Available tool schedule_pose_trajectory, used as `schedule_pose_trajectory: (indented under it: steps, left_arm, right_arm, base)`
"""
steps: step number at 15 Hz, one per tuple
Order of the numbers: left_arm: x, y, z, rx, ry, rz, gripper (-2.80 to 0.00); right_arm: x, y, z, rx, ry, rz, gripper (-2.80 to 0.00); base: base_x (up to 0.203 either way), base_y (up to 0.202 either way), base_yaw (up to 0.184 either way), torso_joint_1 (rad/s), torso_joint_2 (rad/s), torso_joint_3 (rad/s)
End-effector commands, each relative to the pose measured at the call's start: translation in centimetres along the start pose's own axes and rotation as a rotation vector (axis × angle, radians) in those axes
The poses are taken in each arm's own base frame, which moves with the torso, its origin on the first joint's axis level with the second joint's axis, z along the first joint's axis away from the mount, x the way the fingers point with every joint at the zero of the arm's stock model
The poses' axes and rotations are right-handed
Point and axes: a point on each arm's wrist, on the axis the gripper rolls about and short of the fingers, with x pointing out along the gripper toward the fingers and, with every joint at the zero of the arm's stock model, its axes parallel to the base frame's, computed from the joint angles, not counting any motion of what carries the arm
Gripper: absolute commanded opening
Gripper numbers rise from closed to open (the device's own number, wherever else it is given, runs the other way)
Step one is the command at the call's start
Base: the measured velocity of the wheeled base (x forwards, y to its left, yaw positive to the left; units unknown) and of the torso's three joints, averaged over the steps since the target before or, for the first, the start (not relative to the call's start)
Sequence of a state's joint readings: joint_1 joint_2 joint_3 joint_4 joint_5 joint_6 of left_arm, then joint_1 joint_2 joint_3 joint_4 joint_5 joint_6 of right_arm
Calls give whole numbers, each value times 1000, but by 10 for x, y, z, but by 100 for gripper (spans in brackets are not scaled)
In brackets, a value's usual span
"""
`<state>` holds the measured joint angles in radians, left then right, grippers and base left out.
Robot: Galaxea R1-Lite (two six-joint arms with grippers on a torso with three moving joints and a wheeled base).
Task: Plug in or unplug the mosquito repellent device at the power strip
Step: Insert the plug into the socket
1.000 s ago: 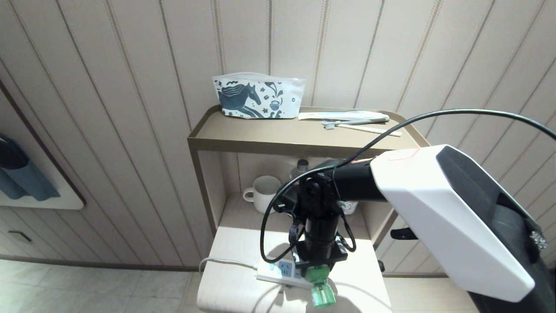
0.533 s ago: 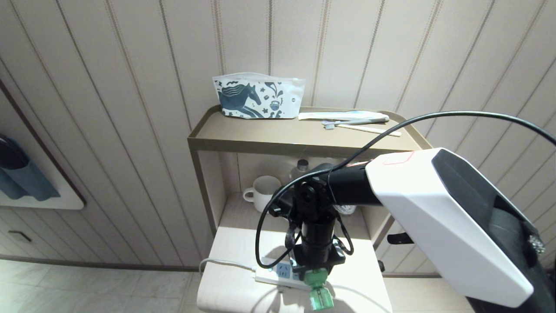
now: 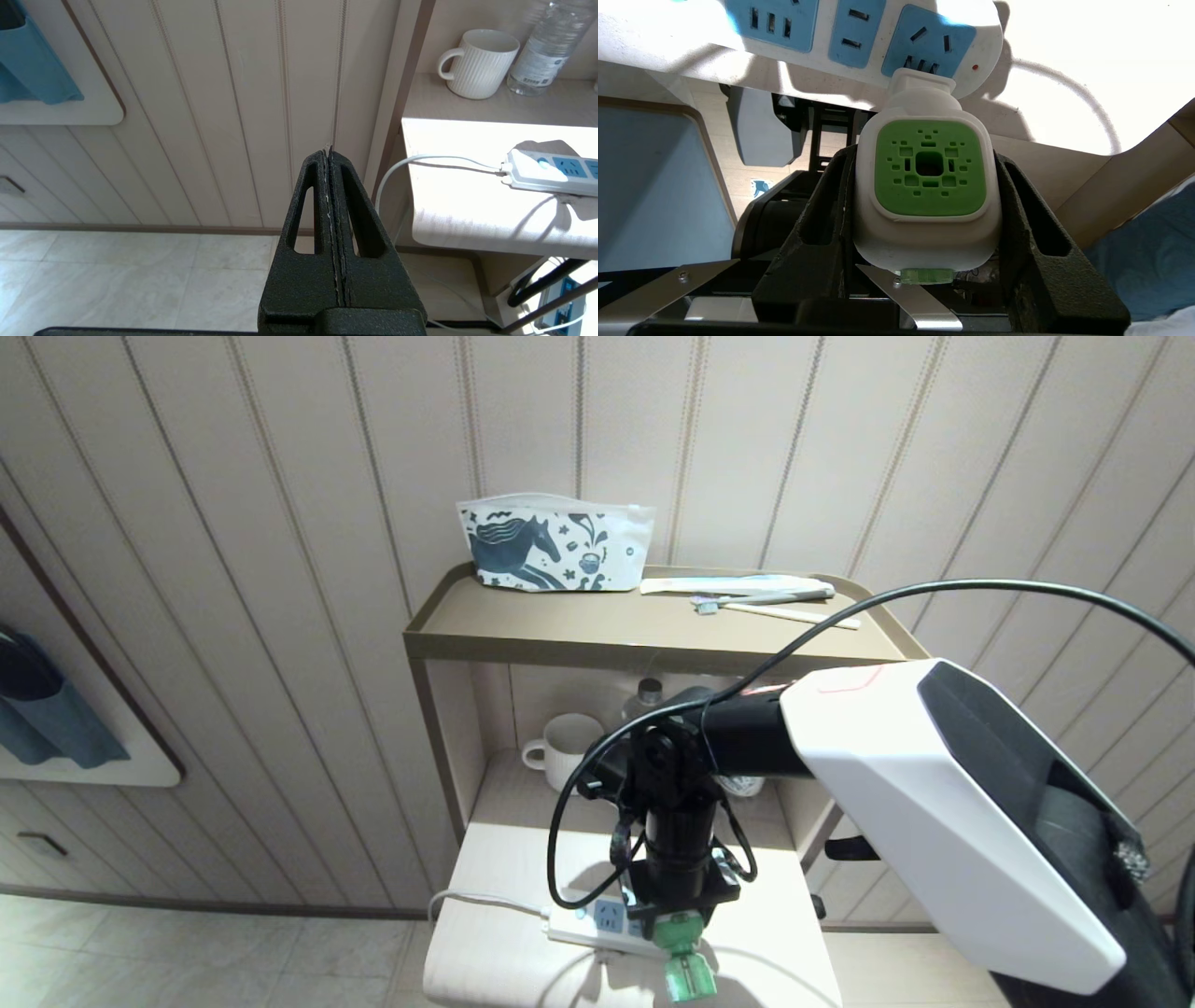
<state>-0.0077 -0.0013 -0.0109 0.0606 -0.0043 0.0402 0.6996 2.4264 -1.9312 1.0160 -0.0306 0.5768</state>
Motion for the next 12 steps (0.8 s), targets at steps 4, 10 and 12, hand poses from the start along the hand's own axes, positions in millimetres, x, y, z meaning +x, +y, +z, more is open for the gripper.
schedule_pose_trajectory:
  steps: [4,10,12]
  left_arm:
    - [0,0,0,0,2,0,-280]
    - [0,0,0,0,2,0,-280]
    - [0,0,0,0,1,0,-280]
  right_arm:
    - [3,-5,10,22,-24,10,-280]
    - [6,-7,10,16,-16,4,-280]
    - [12,-7,11,17,-6,-5,-280]
  base:
    - [0,0,0,0,0,0]
    - [0,0,0,0,0,0]
    - [0,0,0,0,0,0]
